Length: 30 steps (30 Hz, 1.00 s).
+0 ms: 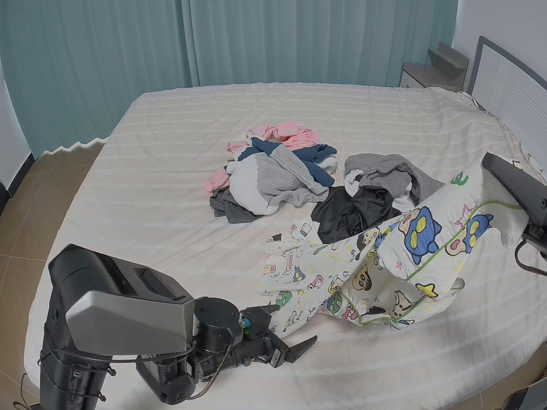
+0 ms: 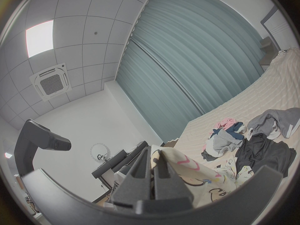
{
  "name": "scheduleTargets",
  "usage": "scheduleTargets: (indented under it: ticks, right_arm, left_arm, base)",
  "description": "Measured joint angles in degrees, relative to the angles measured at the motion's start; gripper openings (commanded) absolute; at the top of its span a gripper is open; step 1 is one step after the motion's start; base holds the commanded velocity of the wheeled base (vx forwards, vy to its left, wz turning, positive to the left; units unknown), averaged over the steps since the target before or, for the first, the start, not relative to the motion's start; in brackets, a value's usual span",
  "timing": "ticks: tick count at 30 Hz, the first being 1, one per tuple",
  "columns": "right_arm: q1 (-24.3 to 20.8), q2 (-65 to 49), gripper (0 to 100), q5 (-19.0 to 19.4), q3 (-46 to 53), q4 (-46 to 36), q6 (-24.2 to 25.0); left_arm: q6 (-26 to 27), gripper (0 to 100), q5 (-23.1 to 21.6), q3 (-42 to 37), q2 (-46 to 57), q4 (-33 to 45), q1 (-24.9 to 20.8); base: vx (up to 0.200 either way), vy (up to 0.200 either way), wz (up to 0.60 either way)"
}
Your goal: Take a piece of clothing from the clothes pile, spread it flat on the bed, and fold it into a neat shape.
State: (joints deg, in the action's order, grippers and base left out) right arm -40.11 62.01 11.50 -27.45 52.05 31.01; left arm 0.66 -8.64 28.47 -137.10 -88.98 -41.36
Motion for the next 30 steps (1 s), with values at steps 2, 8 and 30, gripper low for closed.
scheduleTargets:
  ticks: [2, 8, 30]
  right_arm:
    - [0.0, -0.1, 0, 0.0, -0.1, 0.0, 0.0]
    - [0.0, -0.3, 0, 0.0, -0.2, 0.0, 0.0]
    - [0.1, -0.7, 0, -0.2, -0.4, 0.0, 0.0]
  left_arm:
    - [0.0, 100, 0.0, 1.5, -1.1, 0.0, 0.3]
    - [0.0, 100, 0.0, 5.2, -3.9, 0.0, 0.7]
    - [-6.3, 0, 0.9, 8.5, -5.7, 0.0, 2.5]
  base:
    - [0.0, 0.0, 0.0]
    - [0.0, 0.0, 0.0]
    - [0.0, 0.0, 0.0]
